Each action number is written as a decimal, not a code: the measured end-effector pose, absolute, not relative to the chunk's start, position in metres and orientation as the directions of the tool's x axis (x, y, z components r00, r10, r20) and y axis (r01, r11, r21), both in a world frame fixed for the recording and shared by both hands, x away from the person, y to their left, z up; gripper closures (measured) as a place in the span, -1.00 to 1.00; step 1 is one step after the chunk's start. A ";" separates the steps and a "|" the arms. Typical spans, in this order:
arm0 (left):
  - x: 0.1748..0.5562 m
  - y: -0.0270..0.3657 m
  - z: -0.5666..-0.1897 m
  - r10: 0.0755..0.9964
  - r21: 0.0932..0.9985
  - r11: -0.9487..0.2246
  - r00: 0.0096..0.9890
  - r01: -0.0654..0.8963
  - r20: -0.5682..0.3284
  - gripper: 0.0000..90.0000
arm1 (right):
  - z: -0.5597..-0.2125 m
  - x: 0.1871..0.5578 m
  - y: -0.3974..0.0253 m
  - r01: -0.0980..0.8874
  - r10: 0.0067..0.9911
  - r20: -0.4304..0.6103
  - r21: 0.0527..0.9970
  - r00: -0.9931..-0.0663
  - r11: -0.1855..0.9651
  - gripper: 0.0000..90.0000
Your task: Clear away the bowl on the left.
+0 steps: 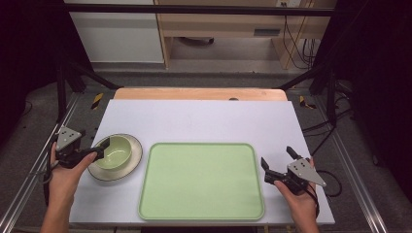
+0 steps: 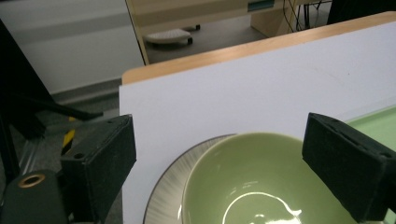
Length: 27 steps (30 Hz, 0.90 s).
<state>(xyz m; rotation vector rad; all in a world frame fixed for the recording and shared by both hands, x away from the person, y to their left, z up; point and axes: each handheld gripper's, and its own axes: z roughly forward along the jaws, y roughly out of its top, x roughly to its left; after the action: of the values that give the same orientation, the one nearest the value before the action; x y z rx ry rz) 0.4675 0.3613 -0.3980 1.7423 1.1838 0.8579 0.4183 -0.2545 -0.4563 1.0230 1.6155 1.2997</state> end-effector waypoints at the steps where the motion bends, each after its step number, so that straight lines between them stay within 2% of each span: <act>1: 0.468 0.362 -0.399 0.947 0.904 -0.195 0.313 0.380 0.073 -0.77 | -0.456 0.418 -0.255 0.102 0.932 -0.101 0.984 -0.349 0.145 -0.88; 13: 0.470 0.365 -0.405 0.962 0.886 -0.186 0.263 0.425 0.076 -0.70 | -0.456 0.418 -0.254 0.102 0.930 -0.103 0.984 -0.352 0.148 -0.87; 27: 0.473 0.368 -0.413 0.965 0.860 -0.180 0.257 0.478 0.059 -0.57 | -0.457 0.419 -0.253 0.105 0.930 -0.100 0.984 -0.354 0.146 -0.87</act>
<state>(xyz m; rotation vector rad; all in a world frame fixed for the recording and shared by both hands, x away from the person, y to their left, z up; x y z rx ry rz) 0.4730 0.3678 -0.4126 1.7824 1.3224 0.8244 0.4190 -0.2533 -0.4567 1.0191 1.6240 1.3015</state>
